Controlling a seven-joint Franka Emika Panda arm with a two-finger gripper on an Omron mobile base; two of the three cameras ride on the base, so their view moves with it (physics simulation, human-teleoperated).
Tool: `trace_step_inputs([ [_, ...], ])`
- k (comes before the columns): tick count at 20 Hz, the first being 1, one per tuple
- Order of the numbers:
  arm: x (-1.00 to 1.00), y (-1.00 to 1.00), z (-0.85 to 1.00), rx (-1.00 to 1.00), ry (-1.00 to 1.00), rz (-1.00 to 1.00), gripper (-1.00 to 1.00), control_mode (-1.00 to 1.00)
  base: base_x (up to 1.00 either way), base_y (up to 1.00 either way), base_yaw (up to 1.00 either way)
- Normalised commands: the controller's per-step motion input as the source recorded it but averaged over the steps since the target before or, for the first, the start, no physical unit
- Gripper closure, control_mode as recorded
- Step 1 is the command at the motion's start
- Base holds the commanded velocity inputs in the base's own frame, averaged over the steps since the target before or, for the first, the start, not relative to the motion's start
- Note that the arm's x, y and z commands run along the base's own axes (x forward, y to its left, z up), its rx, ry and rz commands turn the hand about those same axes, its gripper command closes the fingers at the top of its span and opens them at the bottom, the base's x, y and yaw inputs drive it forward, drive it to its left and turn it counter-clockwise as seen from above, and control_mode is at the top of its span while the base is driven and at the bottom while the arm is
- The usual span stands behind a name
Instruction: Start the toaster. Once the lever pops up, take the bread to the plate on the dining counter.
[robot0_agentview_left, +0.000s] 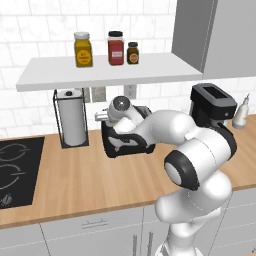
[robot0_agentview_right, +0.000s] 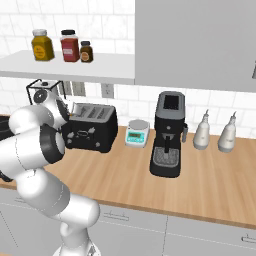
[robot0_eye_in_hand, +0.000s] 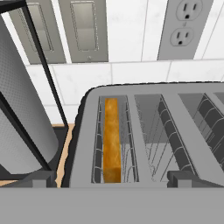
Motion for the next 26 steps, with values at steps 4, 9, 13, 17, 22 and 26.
trace_step_inputs([
  [4, 0.0, 0.0, 0.0, 0.0, 0.0, 0.0, -1.0, -1.0, 0.0, 0.0, 0.0],
  [9, 0.0, 0.0, 0.0, 0.0, 0.0, 0.0, -1.0, -1.0, 0.0, 0.0, 0.0],
  [13, 0.0, 0.0, 0.0, 0.0, 0.0, 0.0, -1.0, -1.0, 0.0, 0.0, 0.0],
  [17, 0.0, 0.0, 0.0, 0.0, 0.0, 0.0, -1.0, -1.0, 0.0, 0.0, 0.0],
  [22, 0.0, 0.0, 0.0, 0.0, 0.0, 0.0, -1.0, -1.0, 0.0, 0.0, 0.0],
  [26, 0.0, 0.0, 0.0, 0.0, 0.0, 0.0, -1.0, -1.0, 0.0, 0.0, 0.0],
])
